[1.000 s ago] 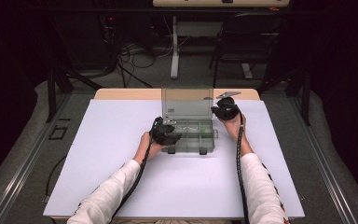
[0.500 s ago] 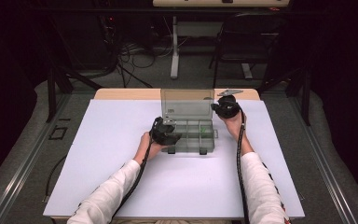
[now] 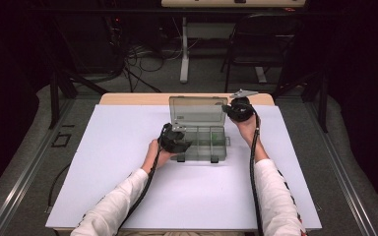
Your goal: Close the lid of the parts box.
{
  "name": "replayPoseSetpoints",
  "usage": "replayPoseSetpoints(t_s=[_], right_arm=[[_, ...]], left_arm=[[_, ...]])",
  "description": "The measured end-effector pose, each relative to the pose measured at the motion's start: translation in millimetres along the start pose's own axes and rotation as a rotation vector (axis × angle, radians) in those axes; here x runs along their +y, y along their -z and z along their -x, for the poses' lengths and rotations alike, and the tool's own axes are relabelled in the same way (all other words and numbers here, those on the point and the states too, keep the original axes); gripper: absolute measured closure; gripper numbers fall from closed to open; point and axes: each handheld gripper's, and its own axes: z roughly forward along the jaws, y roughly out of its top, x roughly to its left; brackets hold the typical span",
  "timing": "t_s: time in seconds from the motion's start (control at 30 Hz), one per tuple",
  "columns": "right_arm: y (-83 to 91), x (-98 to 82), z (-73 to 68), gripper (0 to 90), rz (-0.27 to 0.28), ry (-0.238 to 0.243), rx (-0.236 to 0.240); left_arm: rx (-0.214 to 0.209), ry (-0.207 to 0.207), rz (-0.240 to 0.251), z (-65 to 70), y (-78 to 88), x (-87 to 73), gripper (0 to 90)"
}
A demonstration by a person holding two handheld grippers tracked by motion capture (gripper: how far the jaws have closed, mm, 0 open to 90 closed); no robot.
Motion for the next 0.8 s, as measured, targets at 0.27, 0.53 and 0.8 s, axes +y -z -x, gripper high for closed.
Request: replayPoseSetpoints(t_s=[0.27, 0.53, 0.8], right_arm=[[4.8, 2.2, 0.3, 90.0, 0.036, 0.005, 0.015], [11.7, 6.7, -0.6, 90.0, 0.062, 0.027, 0.020], [13.4, 6.8, -0.1, 90.0, 0.066, 0.040, 0.026]], left_arm=[[-0.003, 0.017, 0.007, -0.3, 0.2, -0.5, 52.1], [-0.011, 0.023, 0.007, -1.6, 0.6, -0.6, 51.2], [0.016, 0.008, 0.112, -10.0, 19.2, 11.3, 21.2]])
